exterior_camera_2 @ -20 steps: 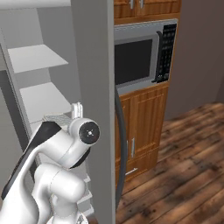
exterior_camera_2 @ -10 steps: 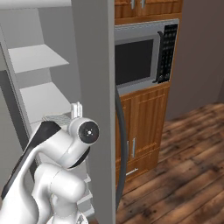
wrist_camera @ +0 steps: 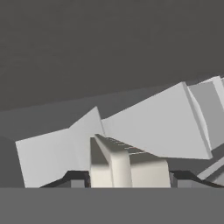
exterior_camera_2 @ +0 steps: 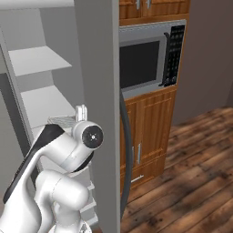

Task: The ice cube tray has been filled with water. Take the tray and place it in the freezer to make ice. Close the freezer door after placing the tray.

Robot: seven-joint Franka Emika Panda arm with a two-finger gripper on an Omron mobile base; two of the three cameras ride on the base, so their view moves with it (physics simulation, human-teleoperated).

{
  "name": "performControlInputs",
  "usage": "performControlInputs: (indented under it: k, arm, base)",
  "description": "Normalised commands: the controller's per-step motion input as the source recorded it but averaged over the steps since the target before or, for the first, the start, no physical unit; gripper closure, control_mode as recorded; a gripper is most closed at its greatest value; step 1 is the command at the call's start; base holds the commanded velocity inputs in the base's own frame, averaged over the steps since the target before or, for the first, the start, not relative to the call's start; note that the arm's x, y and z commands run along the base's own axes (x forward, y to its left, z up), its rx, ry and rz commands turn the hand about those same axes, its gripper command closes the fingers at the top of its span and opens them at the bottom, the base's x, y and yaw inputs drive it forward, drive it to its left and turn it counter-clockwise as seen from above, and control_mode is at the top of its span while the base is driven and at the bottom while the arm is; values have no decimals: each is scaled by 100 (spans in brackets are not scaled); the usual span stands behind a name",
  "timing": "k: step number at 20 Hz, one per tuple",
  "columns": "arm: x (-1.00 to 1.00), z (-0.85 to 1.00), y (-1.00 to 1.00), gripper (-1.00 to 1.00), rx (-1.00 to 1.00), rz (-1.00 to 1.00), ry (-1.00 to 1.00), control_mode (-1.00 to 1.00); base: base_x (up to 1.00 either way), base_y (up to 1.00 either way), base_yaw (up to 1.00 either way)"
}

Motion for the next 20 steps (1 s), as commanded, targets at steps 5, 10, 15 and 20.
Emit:
performControlInputs:
  k: [5,10,15,20]
  arm:
    - [7,2,1,100,0,-6,-10,-100]
    - [0,18,1,100,0,-3,-6,-100]
    - [0,50,0,100,0,0,-3,-100]
    - [0,60,1,100,-1,0,0,-100]
  base:
    - [0,0,0]
    - [0,0,0]
    - [0,0,0]
    - [0,0,0]
